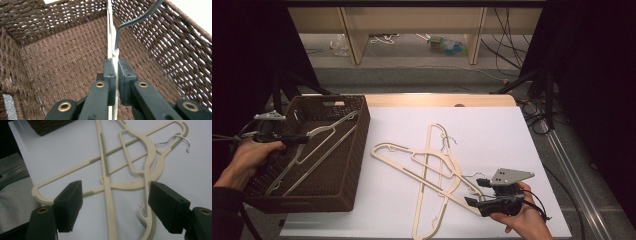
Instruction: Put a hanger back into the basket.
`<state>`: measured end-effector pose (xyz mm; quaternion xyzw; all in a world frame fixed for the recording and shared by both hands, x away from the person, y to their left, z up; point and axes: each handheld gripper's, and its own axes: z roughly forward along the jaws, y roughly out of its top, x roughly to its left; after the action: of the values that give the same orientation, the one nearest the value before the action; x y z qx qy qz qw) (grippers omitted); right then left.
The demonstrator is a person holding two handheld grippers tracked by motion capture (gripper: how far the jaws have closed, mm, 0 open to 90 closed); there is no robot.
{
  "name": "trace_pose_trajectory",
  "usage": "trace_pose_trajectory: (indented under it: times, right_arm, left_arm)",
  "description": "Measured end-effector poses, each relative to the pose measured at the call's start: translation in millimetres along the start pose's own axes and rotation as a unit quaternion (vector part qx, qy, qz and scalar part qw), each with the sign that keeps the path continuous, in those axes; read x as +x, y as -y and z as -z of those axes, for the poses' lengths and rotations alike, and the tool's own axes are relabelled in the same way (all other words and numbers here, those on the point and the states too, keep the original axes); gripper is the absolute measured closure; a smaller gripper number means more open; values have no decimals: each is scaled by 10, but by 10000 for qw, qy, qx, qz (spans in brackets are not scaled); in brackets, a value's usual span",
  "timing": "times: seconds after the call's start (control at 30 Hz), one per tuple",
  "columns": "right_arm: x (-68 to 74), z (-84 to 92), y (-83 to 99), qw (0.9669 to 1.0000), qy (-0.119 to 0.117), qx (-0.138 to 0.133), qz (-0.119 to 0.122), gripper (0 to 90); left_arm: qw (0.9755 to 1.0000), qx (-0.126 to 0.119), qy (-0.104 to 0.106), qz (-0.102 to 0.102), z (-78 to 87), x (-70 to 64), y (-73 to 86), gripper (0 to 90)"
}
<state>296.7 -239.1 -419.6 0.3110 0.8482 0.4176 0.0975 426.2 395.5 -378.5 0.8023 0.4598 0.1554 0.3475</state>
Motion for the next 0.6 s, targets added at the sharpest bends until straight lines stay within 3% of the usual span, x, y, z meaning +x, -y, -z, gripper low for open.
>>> trace_pose_trajectory:
  times: [0.17,0.27,0.3,0.33,0.4,0.43,0.47,0.5,0.53,0.57,0.6]
  right_arm:
    - [4,-11,1,10000,1,-5,31,288]
    - [2,-17,3,10000,8,-19,18,281]
    - [-1,-18,3,10000,3,-23,22,277]
    - [-3,-20,4,10000,11,-25,20,275]
    - [0,-22,6,10000,12,-30,-20,273]
    - [0,-25,6,10000,9,-27,-9,273]
    - [1,-26,6,10000,5,-30,-10,273]
    - [1,-26,6,10000,-1,-38,-10,272]
    - [1,-26,7,10000,0,-37,-14,271]
    - [0,-23,8,10000,2,-33,-31,270]
    - [-5,-20,9,10000,-12,-18,-39,269]
  left_arm:
    - [9990,148,-412,-41,2,95,13,829]
    - [9978,93,-652,67,-41,113,22,811]
    - [9974,44,-709,-96,-60,132,15,804]
    - [9963,-48,-856,-72,-89,136,26,797]
    - [9953,-22,-959,151,-109,131,49,762]
    - [9951,82,-982,-18,-94,157,44,757]
    - [9946,-14,-1019,184,-99,141,64,746]
    - [9945,48,-1031,195,-80,148,61,712]
    - [9946,151,-1026,-19,-46,189,47,664]
    - [9920,132,-1195,388,-14,135,62,628]
    - [9915,94,-1238,386,17,131,66,606]
